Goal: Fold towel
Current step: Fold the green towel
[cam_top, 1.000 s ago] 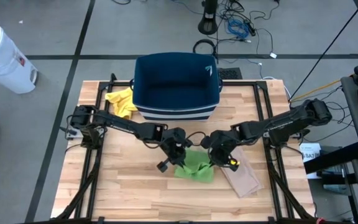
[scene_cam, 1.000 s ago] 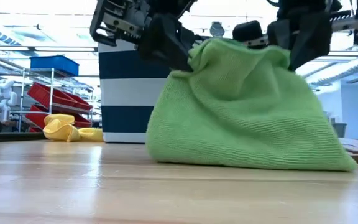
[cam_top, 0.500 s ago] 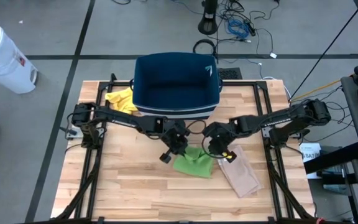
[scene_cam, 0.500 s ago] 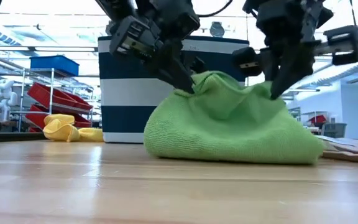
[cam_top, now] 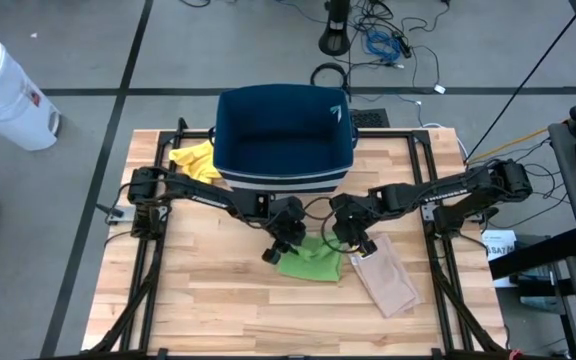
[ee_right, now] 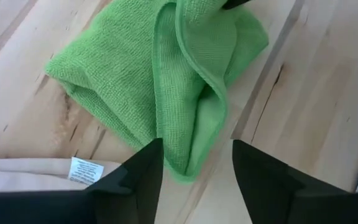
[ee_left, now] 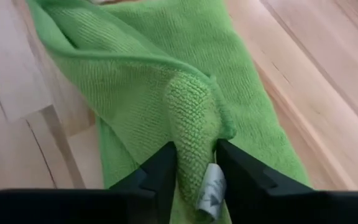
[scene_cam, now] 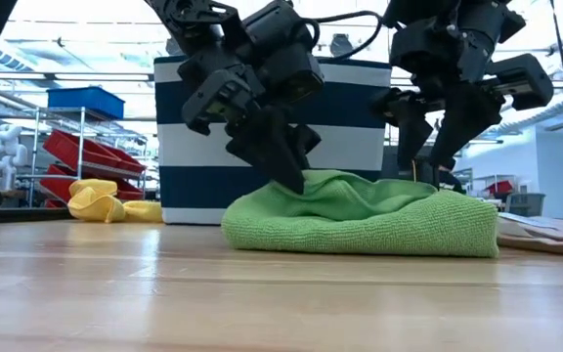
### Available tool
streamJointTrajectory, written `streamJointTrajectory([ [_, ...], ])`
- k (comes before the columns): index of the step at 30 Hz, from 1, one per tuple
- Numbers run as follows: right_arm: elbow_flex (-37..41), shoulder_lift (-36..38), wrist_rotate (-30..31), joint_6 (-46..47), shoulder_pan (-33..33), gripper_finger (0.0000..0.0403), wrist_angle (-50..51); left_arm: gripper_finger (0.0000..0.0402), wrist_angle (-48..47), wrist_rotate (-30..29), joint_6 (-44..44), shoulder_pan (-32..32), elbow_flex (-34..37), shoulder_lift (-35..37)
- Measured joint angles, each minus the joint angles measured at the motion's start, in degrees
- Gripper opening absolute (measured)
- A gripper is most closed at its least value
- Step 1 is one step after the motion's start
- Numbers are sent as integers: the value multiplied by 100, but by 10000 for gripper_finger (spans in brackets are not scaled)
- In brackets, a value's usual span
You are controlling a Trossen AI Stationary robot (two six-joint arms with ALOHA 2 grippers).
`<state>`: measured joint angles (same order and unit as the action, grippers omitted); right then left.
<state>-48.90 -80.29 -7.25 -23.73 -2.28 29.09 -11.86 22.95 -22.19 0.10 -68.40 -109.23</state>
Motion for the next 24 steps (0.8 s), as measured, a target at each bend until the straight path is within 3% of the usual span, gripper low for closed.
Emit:
streamJointTrajectory([
  [5,2,0,-45,256,-142,182,-71,139,169,-312,72,2,0,2],
  [11,7,-5,-645,436,-615,164,-597,144,226,-327,81,31,0,7],
  [17,4,-370,-643,512,-1059,138,-1247,144,257,-453,126,33,-1,7],
  [24,5,-997,-339,585,-1215,118,-1336,145,256,-480,129,31,-2,9],
])
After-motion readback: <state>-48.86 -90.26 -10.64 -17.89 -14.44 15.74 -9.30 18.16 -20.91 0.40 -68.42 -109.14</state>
